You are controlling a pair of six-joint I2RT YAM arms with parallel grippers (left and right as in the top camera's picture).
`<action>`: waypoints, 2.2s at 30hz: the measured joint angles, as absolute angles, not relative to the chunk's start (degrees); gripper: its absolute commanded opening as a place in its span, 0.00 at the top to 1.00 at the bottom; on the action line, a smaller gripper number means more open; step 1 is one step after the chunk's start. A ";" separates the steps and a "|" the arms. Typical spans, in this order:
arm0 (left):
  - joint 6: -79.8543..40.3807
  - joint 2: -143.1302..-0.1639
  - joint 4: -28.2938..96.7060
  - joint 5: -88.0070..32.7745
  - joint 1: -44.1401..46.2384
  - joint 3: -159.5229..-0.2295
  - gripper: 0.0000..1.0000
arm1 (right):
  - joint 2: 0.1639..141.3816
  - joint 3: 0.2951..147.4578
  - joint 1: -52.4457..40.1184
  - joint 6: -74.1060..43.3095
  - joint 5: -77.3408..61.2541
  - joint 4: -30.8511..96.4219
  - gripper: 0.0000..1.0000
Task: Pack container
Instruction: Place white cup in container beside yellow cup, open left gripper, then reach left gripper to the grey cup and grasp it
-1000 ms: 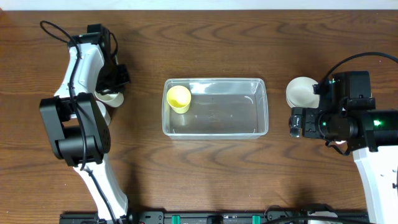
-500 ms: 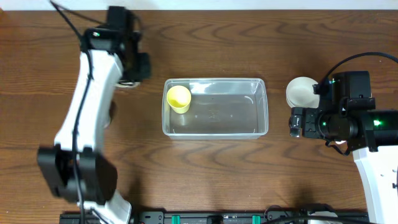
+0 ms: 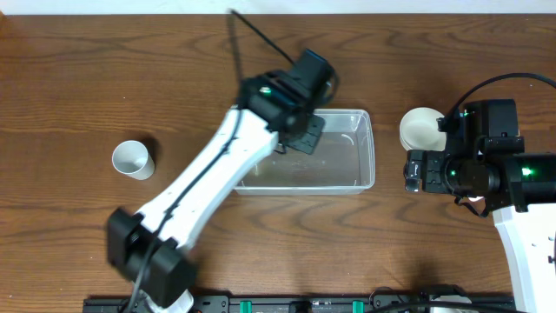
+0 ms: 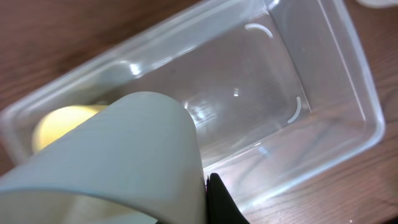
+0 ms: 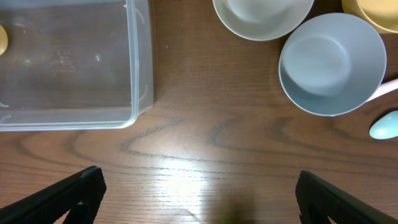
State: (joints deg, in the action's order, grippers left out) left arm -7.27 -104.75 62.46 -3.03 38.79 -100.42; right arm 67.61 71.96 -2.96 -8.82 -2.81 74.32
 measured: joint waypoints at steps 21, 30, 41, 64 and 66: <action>-7.27 -118.96 59.94 -2.98 35.57 -100.42 0.79 | 67.61 71.96 -2.96 -8.82 -2.81 74.61 0.01; -7.49 -118.96 58.89 -2.98 35.51 -100.42 0.68 | 67.61 71.96 -2.96 -8.82 -2.81 75.20 0.01; -6.87 -118.69 62.04 0.64 35.44 -100.49 0.48 | 67.61 71.96 -2.96 -8.82 -2.81 75.18 0.01; -16.80 -93.86 77.97 5.34 -4.75 -103.88 0.22 | 67.61 72.01 -2.96 -8.80 -2.79 75.37 0.01; -17.19 -95.50 76.38 3.36 -8.23 -100.51 0.23 | 67.61 72.01 -2.96 -8.80 -2.79 75.37 0.01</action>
